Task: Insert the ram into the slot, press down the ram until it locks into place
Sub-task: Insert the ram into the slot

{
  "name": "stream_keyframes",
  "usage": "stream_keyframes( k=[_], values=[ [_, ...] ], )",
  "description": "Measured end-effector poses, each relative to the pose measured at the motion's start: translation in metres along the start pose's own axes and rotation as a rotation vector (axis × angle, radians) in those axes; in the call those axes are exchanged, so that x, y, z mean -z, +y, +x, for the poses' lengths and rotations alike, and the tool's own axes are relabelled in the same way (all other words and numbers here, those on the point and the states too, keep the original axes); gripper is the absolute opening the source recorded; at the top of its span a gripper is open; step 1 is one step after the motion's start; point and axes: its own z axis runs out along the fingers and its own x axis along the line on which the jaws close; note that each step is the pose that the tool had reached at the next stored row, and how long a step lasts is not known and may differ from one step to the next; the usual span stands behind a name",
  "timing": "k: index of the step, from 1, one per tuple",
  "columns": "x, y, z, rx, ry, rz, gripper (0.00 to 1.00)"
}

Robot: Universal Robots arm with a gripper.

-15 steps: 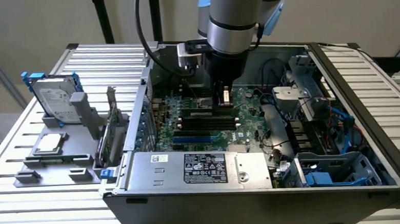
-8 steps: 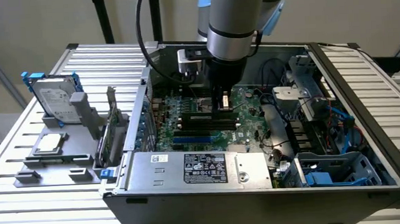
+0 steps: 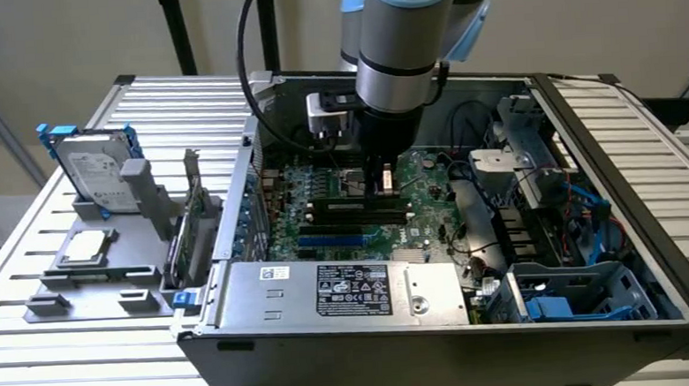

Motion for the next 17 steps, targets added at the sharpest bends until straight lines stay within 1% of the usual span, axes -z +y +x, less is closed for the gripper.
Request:
stream_keyframes(
  k=[2, 5, 9, 17],
  values=[
    [-0.0009, -0.0003, -0.0022, -0.001, -0.0002, -0.0009, 0.14],
    [-0.0017, -0.0006, -0.0023, -0.004, -0.0001, -0.0023, 0.14],
    [-0.0024, -0.0007, -0.0024, -0.005, -0.0002, -0.0023, 0.14],
    [-0.0082, -0.0009, -0.0022, -0.006, 0.0000, -0.0023, 0.14]
  ],
)
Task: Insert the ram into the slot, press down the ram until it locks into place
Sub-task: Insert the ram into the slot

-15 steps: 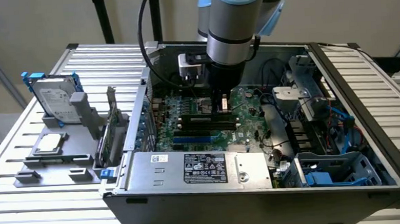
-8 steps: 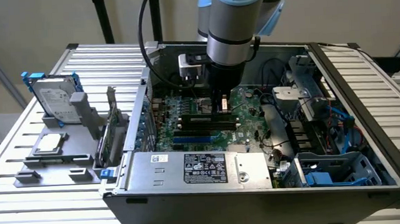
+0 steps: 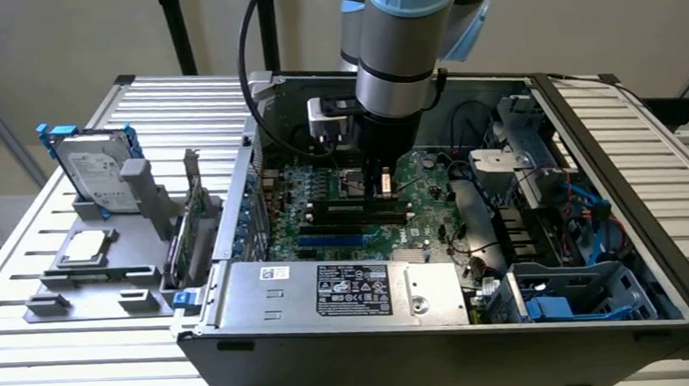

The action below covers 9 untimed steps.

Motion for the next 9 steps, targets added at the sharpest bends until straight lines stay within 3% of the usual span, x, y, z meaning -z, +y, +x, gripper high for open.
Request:
stream_keyframes(
  k=[9],
  values=[
    [-0.0012, -0.0001, -0.0007, 0.000, 0.0038, 0.0002, 0.14]
  ],
)
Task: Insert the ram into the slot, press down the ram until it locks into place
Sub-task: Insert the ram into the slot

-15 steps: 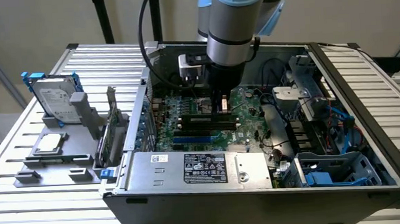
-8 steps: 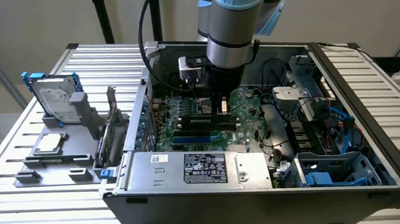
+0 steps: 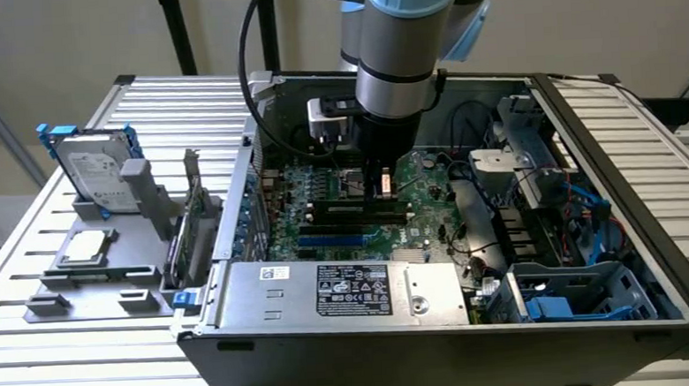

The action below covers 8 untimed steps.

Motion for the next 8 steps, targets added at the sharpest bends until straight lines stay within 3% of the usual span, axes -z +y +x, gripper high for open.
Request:
stream_keyframes(
  k=[8],
  values=[
    [-0.0010, -0.0002, -0.0014, 0.000, 0.0067, 0.0025, 0.14]
  ],
)
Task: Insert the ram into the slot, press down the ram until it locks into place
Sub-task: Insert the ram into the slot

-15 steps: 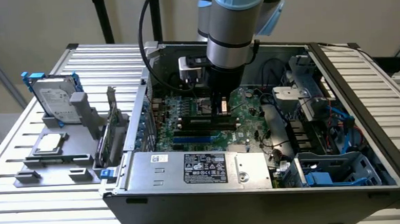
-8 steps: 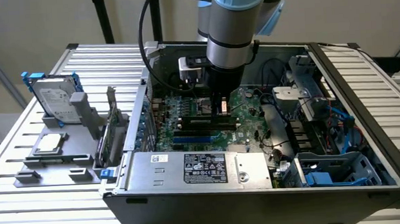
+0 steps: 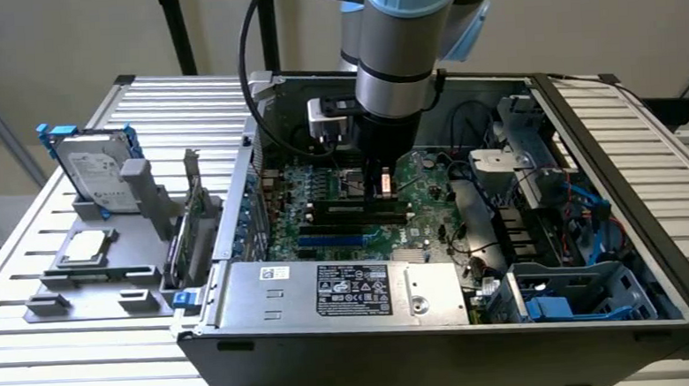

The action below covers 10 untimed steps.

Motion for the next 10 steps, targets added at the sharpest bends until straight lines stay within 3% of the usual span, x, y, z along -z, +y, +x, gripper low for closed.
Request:
stream_keyframes(
  k=[10],
  values=[
    [-0.0016, -0.0001, -0.0005, -0.004, 0.0029, 0.0033, 0.14]
  ],
)
